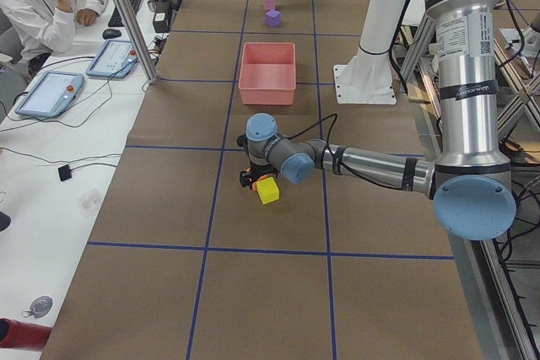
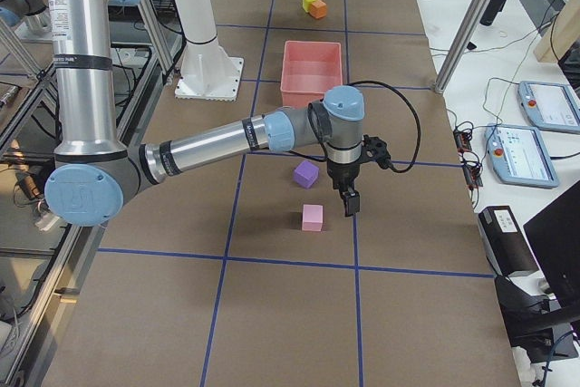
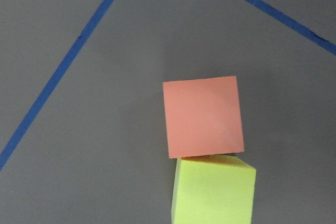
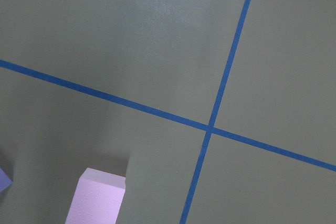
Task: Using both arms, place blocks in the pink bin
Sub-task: 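Lower the left gripper onto the yellow cube and close it, then lift the yellow cube with the left gripper and carry it into the pink bin, then open the left gripper and withdraw it while the right gripper moves toward the purple cube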
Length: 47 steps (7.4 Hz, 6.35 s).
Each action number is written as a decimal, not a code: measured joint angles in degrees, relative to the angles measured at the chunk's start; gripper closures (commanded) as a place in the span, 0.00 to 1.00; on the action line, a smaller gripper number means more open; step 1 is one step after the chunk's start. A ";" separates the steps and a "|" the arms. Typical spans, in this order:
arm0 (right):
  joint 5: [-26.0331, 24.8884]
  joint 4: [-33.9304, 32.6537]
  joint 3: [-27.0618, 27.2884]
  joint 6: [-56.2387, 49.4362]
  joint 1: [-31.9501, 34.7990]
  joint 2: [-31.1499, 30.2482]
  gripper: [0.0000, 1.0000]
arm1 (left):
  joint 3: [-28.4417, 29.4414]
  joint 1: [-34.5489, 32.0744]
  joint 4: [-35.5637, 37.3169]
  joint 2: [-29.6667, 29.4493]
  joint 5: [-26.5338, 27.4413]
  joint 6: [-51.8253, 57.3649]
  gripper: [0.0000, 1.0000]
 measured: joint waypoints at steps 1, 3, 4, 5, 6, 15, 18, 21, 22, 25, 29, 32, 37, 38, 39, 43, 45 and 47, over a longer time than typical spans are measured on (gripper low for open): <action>0.00 -0.01 -0.19 -0.04 0.00 0.00 0.00 | 0.14 1.00 -0.07 -0.05 0.01 0.50 0.00; 0.04 -0.01 -0.44 -0.01 0.01 -0.05 0.00 | 1.29 2.34 -0.19 -0.25 0.06 0.63 0.00; 0.05 -0.01 -0.61 -0.01 0.00 -0.07 0.00 | 2.11 2.68 -0.23 -0.45 0.07 0.59 0.00; 0.05 -0.01 -0.72 -0.04 -0.01 -0.08 0.00 | 2.87 2.88 -0.28 -0.75 0.07 0.51 0.00; 0.05 -0.01 -0.80 -0.06 -0.02 -0.08 0.00 | 3.83 3.09 -0.32 -1.18 0.06 0.43 0.00; 0.05 -0.01 -0.86 -0.07 -0.01 -0.09 0.00 | 8.41 4.60 -0.13 -4.02 -2.06 0.39 1.00; 0.05 0.00 -0.85 -0.07 0.04 -0.09 0.00 | 6.24 -1.53 1.72 -3.72 -7.97 0.28 0.93; 0.05 0.07 -0.84 -0.05 -0.02 -0.03 0.00 | -2.67 -3.00 20.54 -10.37 -8.47 -12.06 0.90; 0.05 0.06 -0.83 -0.02 -0.02 -0.01 0.00 | -3.80 -1.08 22.81 -14.46 -8.35 -21.89 0.89; 0.26 -0.01 -0.84 0.15 0.01 0.05 0.00 | -3.01 12.98 24.26 -30.29 -2.26 -55.80 0.86; 5.13 0.10 -1.04 3.62 -0.67 0.85 0.00 | 12.36 26.62 24.41 -55.79 7.86 -82.08 0.00; 5.75 0.06 -1.03 4.74 -1.41 1.17 0.00 | 14.92 29.94 24.40 -58.54 13.61 -87.85 0.00; 6.43 0.23 1.25 24.83 -9.70 4.64 0.00 | -8.42 23.67 47.56 -51.38 9.70 -73.12 0.00; 6.26 0.25 2.89 30.00 -11.92 4.74 0.00 | -14.37 20.78 50.64 -45.45 9.59 -65.81 0.00; 5.51 0.83 4.56 36.61 -14.35 4.68 0.00 | -17.82 16.98 51.84 -39.37 9.51 -57.40 0.00; -3.65 20.75 6.60 68.04 -26.37 -2.69 0.00 | -16.14 -2.24 52.13 -23.54 6.40 -17.94 0.00; -12.09 27.39 6.62 76.82 -32.25 -7.20 0.01 | -12.38 -7.90 51.96 -21.49 4.68 -6.09 0.00; -20.88 29.32 6.37 84.06 -38.40 -8.55 0.01 | -11.46 -9.09 51.87 -20.75 4.11 -3.39 0.00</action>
